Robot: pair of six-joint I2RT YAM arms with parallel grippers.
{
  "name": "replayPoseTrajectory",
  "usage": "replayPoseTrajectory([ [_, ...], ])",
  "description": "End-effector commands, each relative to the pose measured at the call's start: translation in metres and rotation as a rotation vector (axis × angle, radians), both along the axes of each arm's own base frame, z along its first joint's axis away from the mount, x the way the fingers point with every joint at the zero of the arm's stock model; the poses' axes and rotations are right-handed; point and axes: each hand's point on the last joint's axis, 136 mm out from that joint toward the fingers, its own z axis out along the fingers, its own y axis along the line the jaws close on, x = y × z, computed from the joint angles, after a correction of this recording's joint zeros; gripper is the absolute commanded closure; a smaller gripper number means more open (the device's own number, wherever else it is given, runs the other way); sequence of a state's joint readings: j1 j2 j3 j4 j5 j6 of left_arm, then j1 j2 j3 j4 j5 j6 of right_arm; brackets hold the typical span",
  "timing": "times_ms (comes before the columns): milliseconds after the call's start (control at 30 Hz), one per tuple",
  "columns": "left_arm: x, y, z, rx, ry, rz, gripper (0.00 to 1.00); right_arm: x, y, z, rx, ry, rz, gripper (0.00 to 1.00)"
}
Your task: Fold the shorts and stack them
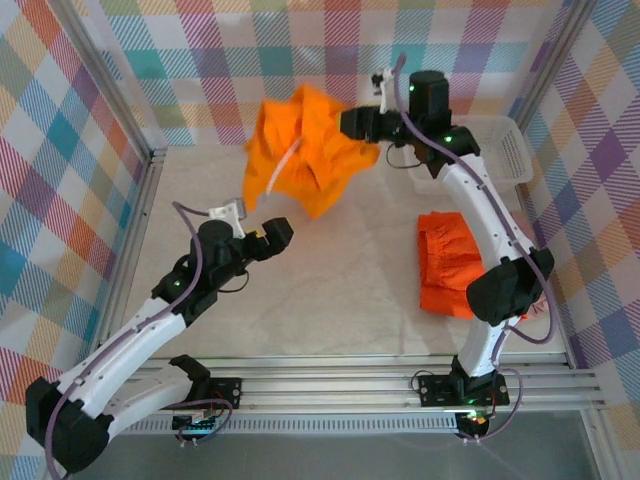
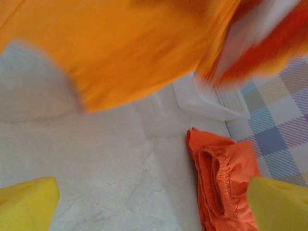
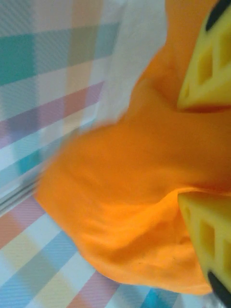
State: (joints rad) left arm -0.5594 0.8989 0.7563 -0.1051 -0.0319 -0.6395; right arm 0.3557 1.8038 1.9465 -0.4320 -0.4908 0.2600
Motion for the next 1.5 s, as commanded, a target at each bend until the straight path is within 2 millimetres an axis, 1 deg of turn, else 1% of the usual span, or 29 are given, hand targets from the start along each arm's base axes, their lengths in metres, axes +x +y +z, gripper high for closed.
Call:
replayPoseTrajectory([
  [0,-0.005,0.021,-0.011,0.025,0.021,0.080,0.00,0.016,-0.024,-0.062,-0.169,0.036,-0.116,0.40],
  [67,-0.008,0.026,-0.015,0.038,0.042,0.097,0.00,0.012,-0.031,-0.082,-0.192,0.089,-0.145,0.32],
  [133,-0.008,0.031,-0.021,0.064,0.078,0.121,0.00,-0.003,-0.028,-0.095,-0.160,0.145,-0.119,0.24],
  [167,-0.007,0.032,-0.024,0.073,0.094,0.131,0.00,-0.012,-0.025,-0.099,-0.151,0.169,-0.117,0.22],
  [233,-0.006,0.036,-0.035,0.095,0.158,0.158,0.00,-0.034,-0.015,-0.116,-0.173,0.208,-0.117,0.20],
  [333,0.003,0.031,-0.040,0.078,0.219,0.137,0.00,-0.073,0.004,-0.147,-0.265,0.215,-0.113,0.19],
  [400,0.010,0.034,-0.046,0.073,0.264,0.147,0.00,-0.098,0.015,-0.167,-0.326,0.218,-0.109,0.19],
  [500,0.024,0.050,-0.054,0.037,0.320,0.180,0.00,-0.128,0.029,-0.200,-0.416,0.217,-0.104,0.20],
  [567,0.035,0.066,-0.061,-0.009,0.367,0.214,0.00,-0.140,0.038,-0.219,-0.469,0.221,-0.094,0.21],
  [633,0.047,0.083,-0.063,-0.057,0.384,0.248,0.00,-0.151,0.054,-0.237,-0.531,0.221,-0.059,0.22],
  [700,0.060,0.096,-0.061,-0.078,0.387,0.274,0.00,-0.157,0.069,-0.254,-0.598,0.219,-0.027,0.23],
  [767,0.073,0.107,-0.062,-0.085,0.410,0.291,0.00,-0.159,0.082,-0.268,-0.659,0.218,-0.006,0.25],
  [867,0.093,0.120,-0.074,-0.116,0.453,0.308,0.00,-0.161,0.096,-0.293,-0.740,0.238,0.022,0.28],
  [967,0.110,0.130,-0.085,-0.130,0.480,0.325,0.01,-0.158,0.093,-0.315,-0.821,0.272,0.006,0.35],
  [1067,0.124,0.139,-0.093,-0.113,0.497,0.345,0.01,-0.156,0.090,-0.327,-0.859,0.292,-0.012,0.45],
  [1100,0.131,0.141,-0.096,-0.109,0.504,0.348,0.02,-0.156,0.089,-0.332,-0.878,0.302,-0.011,0.49],
  [1133,0.137,0.142,-0.100,-0.106,0.516,0.347,0.02,-0.155,0.087,-0.335,-0.899,0.306,-0.017,0.56],
  [1200,0.150,0.142,-0.107,-0.106,0.532,0.337,0.02,-0.152,0.083,-0.339,-0.931,0.304,-0.036,0.67],
  [1267,0.164,0.141,-0.112,-0.106,0.549,0.326,0.03,-0.151,0.080,-0.339,-0.943,0.298,-0.049,0.75],
  [1300,0.171,0.141,-0.115,-0.103,0.558,0.324,0.04,-0.150,0.080,-0.337,-0.941,0.293,-0.053,0.80],
  [1367,0.184,0.144,-0.119,-0.086,0.572,0.327,0.04,-0.150,0.079,-0.330,-0.926,0.282,-0.058,0.88],
  [1433,0.198,0.148,-0.126,-0.061,0.599,0.340,0.04,-0.148,0.079,-0.316,-0.895,0.258,-0.071,0.97],
  [1467,0.202,0.150,-0.132,-0.052,0.618,0.343,0.06,-0.148,0.078,-0.310,-0.882,0.248,-0.079,0.99],
])
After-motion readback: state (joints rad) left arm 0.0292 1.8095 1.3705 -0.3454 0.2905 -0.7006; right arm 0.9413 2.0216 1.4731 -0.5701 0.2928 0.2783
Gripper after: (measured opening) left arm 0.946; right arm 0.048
